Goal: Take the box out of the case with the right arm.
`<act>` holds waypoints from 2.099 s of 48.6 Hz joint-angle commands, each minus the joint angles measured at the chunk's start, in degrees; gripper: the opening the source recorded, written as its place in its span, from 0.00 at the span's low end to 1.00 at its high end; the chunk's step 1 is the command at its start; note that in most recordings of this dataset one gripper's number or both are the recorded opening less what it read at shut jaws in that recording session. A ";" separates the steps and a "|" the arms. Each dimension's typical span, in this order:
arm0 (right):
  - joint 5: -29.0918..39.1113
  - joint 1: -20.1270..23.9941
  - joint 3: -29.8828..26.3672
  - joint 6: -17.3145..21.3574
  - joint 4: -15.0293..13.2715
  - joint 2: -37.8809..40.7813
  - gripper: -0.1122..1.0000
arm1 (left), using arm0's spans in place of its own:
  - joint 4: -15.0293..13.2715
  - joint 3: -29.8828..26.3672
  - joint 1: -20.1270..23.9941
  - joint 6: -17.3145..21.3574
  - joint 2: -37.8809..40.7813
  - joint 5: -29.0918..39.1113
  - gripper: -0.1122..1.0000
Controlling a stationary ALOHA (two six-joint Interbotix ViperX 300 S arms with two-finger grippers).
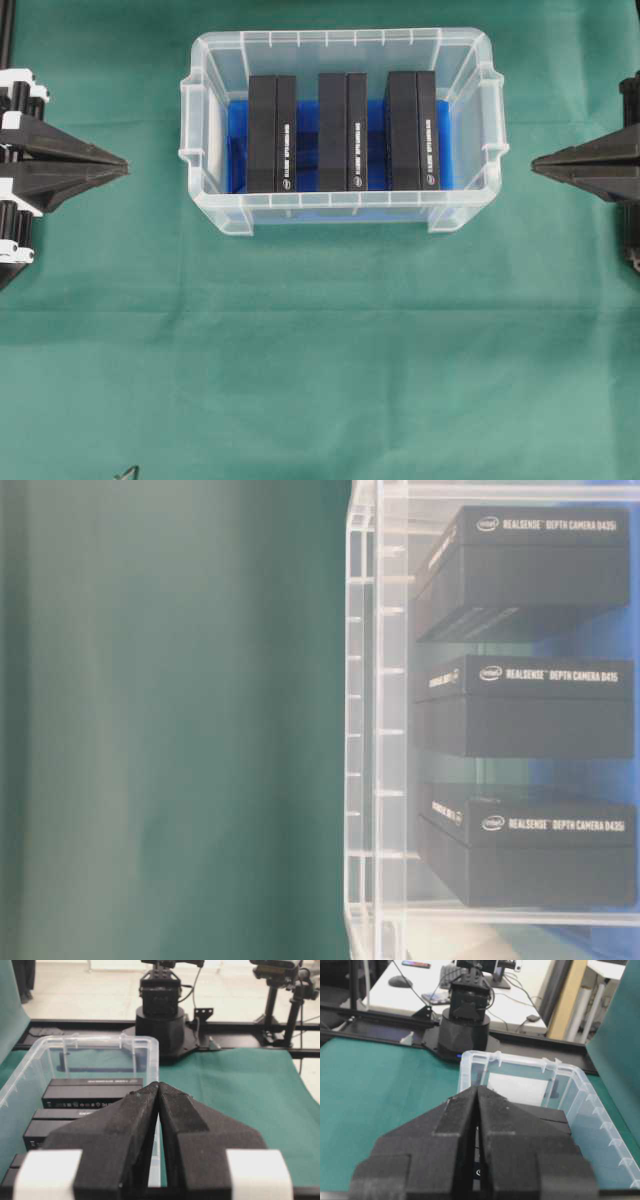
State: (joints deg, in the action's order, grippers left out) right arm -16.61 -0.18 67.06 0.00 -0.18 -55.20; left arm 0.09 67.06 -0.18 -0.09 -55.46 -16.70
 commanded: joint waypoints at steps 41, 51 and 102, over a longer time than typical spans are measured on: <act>39.81 -0.09 -36.83 2.37 0.26 6.42 0.10 | 1.05 -31.55 -0.62 -0.09 1.23 37.97 0.12; 51.06 -0.09 -37.18 8.00 0.18 6.77 0.10 | 1.05 -33.49 -1.14 -0.62 2.02 46.67 0.12; 110.21 -0.09 -43.95 33.66 -2.99 16.79 0.10 | 0.97 -42.98 -4.57 -11.60 11.87 97.12 0.12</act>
State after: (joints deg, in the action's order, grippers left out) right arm 93.78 -0.18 24.52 29.53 -2.90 -38.76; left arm 0.97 25.58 -4.57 -11.60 -43.77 80.51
